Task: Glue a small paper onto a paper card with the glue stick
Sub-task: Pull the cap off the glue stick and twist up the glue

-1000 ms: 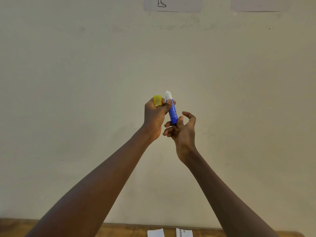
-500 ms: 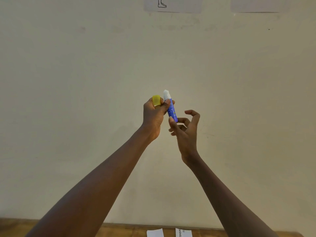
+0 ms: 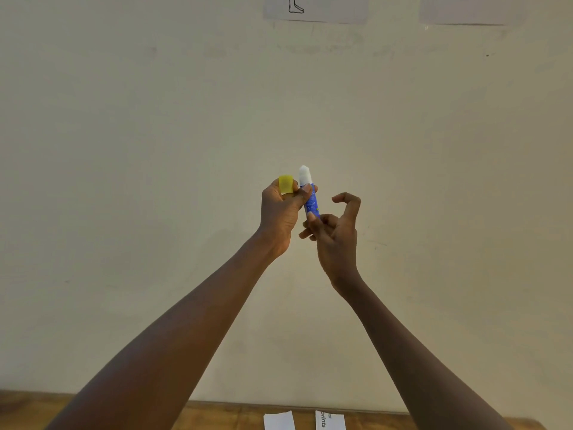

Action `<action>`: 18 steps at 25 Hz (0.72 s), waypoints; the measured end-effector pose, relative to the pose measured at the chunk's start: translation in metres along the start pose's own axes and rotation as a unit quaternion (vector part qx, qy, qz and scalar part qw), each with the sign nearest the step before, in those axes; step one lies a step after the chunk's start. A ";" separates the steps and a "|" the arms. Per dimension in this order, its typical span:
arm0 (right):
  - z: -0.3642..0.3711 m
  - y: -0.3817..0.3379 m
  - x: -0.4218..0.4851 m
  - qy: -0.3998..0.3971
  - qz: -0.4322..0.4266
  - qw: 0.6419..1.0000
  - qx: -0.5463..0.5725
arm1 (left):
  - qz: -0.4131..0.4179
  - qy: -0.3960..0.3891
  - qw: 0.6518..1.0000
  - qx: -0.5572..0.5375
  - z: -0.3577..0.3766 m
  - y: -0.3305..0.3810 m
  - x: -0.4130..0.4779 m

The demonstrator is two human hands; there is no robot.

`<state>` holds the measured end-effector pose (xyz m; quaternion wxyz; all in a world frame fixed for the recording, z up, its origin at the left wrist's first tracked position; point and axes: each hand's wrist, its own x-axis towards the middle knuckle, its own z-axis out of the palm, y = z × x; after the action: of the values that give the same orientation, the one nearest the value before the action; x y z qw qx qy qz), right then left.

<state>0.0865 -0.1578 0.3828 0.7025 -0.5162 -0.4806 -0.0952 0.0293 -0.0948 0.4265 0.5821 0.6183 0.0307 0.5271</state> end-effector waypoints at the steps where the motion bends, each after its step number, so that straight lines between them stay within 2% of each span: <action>1: 0.000 -0.001 0.000 -0.011 0.004 1.000 0.013 | 0.001 0.000 1.000 0.001 0.000 0.001 0.001; 4: -0.003 -0.005 0.002 -0.027 0.031 0.996 0.078 | -0.001 0.003 1.000 0.005 0.000 0.002 0.001; 9: 0.000 -0.005 0.002 0.022 -0.021 0.999 -0.038 | 0.007 0.002 1.000 0.000 0.001 0.004 0.001; 14: -0.004 -0.001 0.002 -0.036 0.018 0.997 0.065 | 0.018 -0.006 1.000 0.009 -0.001 0.002 -0.001; 18: -0.002 0.005 -0.004 -0.033 0.031 0.999 0.031 | -0.007 0.006 1.000 0.009 -0.006 -0.011 -0.005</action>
<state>0.0882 -0.1586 0.3763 0.7043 -0.5117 -0.4903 -0.0416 0.0294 -0.0906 0.4134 0.5801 0.6199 0.0438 0.5265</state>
